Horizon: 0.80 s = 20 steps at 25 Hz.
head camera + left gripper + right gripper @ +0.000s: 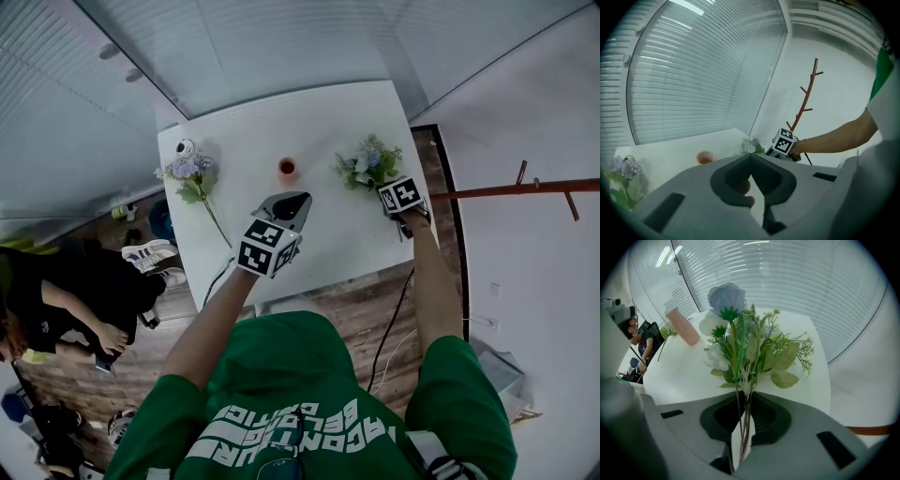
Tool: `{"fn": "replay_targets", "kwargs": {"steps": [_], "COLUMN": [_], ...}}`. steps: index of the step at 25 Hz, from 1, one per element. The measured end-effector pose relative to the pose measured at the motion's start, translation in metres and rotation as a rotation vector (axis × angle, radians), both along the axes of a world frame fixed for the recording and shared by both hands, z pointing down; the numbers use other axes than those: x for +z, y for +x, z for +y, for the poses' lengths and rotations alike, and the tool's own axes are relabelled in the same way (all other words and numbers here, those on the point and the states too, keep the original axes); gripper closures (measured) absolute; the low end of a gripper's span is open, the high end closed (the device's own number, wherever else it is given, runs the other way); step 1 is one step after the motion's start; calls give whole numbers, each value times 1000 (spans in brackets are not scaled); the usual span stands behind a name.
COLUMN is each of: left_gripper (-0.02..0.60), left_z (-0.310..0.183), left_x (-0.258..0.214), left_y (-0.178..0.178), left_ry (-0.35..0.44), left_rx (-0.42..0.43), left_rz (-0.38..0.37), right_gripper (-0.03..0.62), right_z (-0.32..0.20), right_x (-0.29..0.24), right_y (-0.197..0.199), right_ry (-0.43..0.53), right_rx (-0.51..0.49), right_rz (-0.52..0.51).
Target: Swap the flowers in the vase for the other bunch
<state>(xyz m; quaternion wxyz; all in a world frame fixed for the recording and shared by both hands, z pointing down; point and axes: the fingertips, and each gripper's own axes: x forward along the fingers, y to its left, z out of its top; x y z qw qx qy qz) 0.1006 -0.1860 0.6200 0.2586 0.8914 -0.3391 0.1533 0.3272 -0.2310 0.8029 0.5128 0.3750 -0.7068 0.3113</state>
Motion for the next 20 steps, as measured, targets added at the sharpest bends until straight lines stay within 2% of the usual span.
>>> {"fn": "replay_targets", "kwargs": {"steps": [4, 10, 20], "left_gripper": [574, 574, 574], "left_z": [5, 11, 35], "left_x": [-8, -28, -78], "left_y": [-5, -21, -57], "left_ry": [14, 46, 125], "left_rx": [0, -27, -83], "left_rz": [-3, 5, 21], "right_gripper": [557, 560, 562], "right_z": [-3, -8, -17], "right_x": [-19, -70, -226], "right_y": [-5, -29, -93], "right_ry": [72, 238, 620], "right_rx": [32, 62, 84], "right_rz": [-20, -97, -323]}}
